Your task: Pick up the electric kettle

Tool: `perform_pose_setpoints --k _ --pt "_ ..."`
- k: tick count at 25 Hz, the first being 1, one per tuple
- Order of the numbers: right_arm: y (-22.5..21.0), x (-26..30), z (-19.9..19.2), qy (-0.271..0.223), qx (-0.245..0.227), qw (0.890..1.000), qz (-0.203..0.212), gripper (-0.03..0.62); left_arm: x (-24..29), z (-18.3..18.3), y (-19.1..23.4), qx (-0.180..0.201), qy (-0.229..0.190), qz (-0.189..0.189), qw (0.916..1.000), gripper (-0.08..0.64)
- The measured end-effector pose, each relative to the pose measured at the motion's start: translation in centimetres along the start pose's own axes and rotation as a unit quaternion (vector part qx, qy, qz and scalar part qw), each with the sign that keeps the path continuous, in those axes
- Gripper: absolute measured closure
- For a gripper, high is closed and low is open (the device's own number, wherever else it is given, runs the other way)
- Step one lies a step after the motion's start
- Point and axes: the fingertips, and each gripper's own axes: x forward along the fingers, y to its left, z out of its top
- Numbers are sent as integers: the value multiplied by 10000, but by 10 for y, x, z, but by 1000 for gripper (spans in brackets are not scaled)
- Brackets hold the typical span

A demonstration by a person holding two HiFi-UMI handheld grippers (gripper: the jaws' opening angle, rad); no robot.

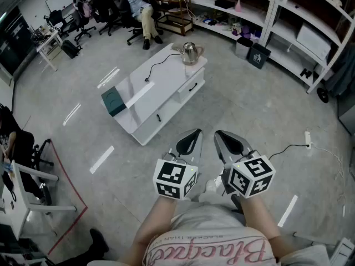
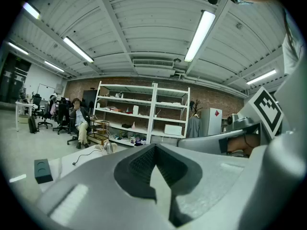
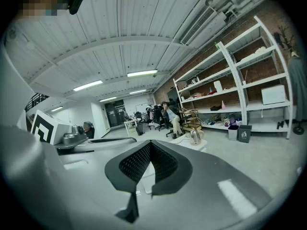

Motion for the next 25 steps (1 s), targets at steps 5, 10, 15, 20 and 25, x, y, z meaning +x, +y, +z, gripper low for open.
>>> perform_pose_setpoints --k 5,10,15,20,25 --pt "-18 12 10 -5 -98 9999 96 569 23 3 6 -28 -5 47 10000 558" --pt "-42 26 14 59 -126 9995 276 569 50 3 8 -57 -6 158 9999 558" --pt "-60 30 27 -50 -205 9984 523 569 72 6 8 -119 -55 368 9992 558" --pt "-81 28 31 -67 -229 9976 647 569 88 7 6 -192 -119 540 9983 558" --pt "-99 33 31 -20 -116 9983 579 569 97 8 12 -229 -142 672 9974 558"
